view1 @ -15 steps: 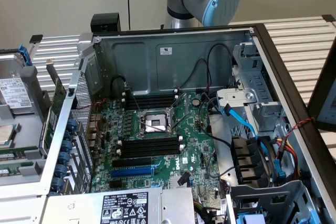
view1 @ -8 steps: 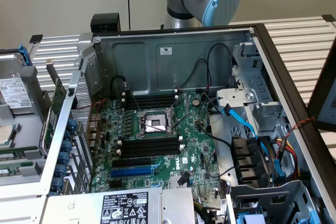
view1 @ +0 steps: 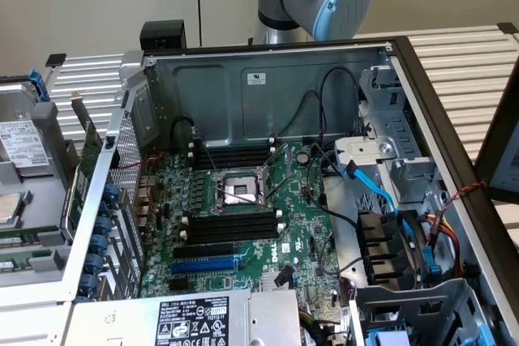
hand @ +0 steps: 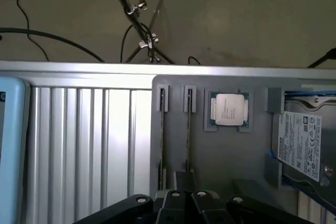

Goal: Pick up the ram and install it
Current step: 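Pick up the ram and move it above insertion slot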

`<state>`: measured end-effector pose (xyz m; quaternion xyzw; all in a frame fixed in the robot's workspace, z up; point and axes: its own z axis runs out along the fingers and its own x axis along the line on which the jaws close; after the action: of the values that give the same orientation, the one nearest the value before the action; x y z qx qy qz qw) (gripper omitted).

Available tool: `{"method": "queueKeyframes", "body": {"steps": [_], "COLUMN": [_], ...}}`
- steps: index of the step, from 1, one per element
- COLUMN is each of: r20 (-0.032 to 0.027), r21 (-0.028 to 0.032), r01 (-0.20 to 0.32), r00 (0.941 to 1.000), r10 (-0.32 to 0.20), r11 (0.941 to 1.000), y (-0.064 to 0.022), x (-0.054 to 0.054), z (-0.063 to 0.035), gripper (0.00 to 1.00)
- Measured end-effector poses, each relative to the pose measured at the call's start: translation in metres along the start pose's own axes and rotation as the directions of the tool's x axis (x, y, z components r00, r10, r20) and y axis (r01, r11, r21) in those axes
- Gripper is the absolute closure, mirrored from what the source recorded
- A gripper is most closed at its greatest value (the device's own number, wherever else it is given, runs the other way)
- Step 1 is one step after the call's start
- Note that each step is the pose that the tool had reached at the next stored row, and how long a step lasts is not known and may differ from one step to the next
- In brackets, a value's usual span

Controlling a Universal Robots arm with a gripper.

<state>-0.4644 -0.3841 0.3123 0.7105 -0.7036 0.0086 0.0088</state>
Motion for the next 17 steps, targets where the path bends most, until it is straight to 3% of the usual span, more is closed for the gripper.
{"method": "queueKeyframes", "body": {"steps": [5, 7, 8, 9, 17], "r20": [0.0001, 0.0003, 0.0002, 0.0001, -0.0001], "r21": [-0.0128, -0.0187, -0.0212, -0.0226, -0.0243], "r01": [-0.027, -0.037, -0.044, -0.051, -0.097], "r00": [0.9996, 0.9993, 0.999, 0.9987, 0.9953], "r10": [0.027, 0.037, 0.044, 0.051, 0.097], "r11": [0.9996, 0.9991, 0.9988, 0.9984, 0.995], "y": [0.0, 0.0, 0.0001, 0.0001, 0.0001], "x": [0.002, 0.003, 0.003, 0.004, 0.008], "z": [0.0045, 0.0062, 0.0071, 0.0085, 0.0212], "gripper": [0.89, 0.76, 0.76, 0.69, 0.69]}}
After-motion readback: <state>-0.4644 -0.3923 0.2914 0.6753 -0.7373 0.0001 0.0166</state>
